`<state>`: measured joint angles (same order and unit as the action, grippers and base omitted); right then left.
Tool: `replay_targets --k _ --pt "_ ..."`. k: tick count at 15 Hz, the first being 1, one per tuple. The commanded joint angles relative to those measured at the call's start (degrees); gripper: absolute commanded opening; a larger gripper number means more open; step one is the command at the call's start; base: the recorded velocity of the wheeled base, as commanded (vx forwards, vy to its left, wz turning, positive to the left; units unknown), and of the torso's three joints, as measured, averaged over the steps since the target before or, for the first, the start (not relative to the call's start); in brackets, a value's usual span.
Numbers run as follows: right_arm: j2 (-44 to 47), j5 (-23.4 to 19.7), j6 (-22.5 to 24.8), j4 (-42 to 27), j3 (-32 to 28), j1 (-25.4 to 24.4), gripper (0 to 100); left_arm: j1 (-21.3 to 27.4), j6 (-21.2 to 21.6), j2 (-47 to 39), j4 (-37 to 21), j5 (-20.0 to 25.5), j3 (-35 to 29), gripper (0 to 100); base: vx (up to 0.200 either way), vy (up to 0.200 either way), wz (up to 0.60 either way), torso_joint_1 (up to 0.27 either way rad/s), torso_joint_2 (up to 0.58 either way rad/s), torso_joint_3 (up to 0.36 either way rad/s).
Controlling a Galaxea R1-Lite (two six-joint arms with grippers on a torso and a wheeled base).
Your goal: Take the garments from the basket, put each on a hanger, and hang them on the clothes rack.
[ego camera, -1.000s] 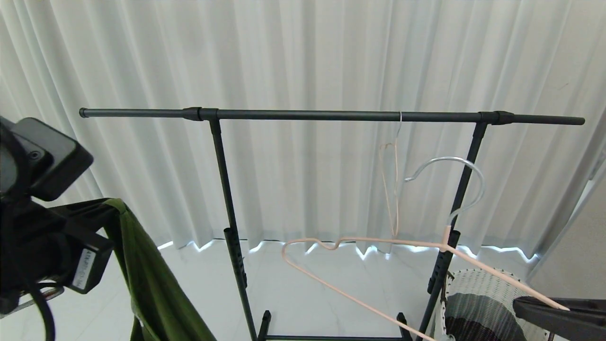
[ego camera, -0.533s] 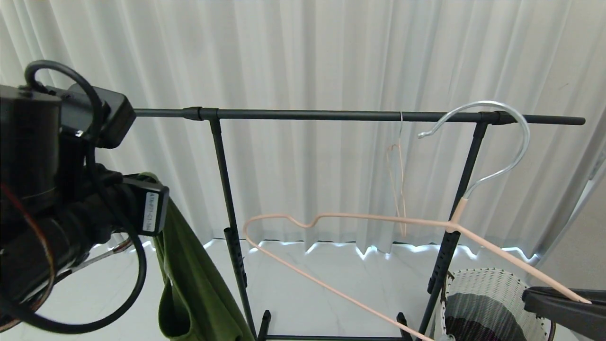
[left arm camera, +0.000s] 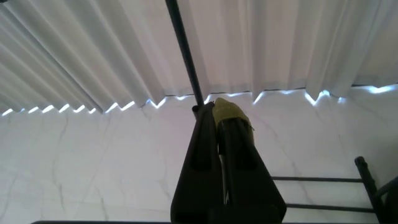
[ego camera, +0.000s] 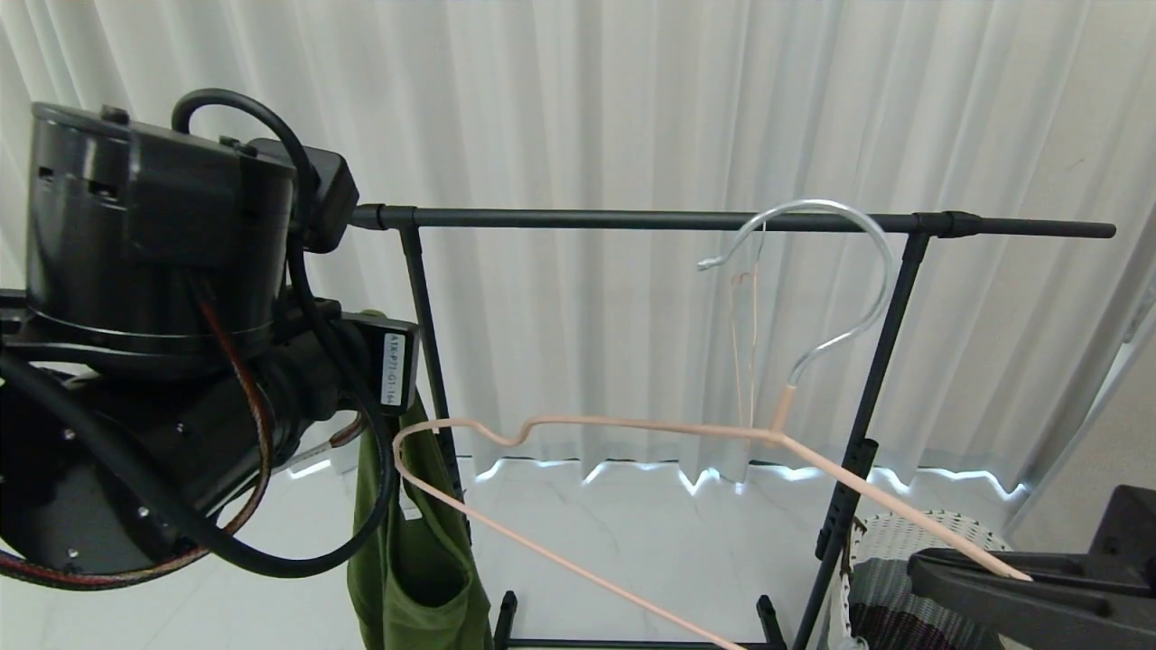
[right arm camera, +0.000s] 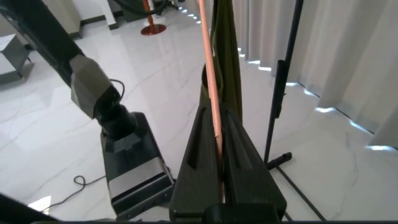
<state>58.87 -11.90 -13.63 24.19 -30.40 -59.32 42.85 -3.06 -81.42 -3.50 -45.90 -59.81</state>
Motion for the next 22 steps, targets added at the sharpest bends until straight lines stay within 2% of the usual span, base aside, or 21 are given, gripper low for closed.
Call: replay_targets --k 1,7,14,18,22 --pt "4.59 0.12 0.01 2.27 0.43 0.08 0 0.30 -0.02 -0.41 -0.02 -0.07 -0.40 0 0.000 0.000 0.00 0.000 0.00 0.000" --pt "7.93 0.21 0.01 6.84 0.43 4.04 0 1.10 -0.02 -0.49 -0.10 -0.07 -0.22 0 0.000 0.000 0.00 0.000 0.00 0.000" --pt "11.44 0.12 0.09 13.08 0.08 4.21 0 1.10 0.16 -2.87 -0.63 -0.25 -0.05 0 0.000 0.000 0.00 0.000 0.00 0.000" --pt "13.82 0.12 0.01 13.69 0.08 4.04 0 2.24 -0.02 -2.69 -0.63 -0.25 -0.05 0 0.000 0.000 0.00 0.000 0.00 0.000" --pt "18.48 0.12 0.09 18.35 0.08 4.04 0 3.12 -0.19 -2.25 -0.54 -0.25 0.04 0 0.000 0.000 0.00 0.000 0.00 0.000"
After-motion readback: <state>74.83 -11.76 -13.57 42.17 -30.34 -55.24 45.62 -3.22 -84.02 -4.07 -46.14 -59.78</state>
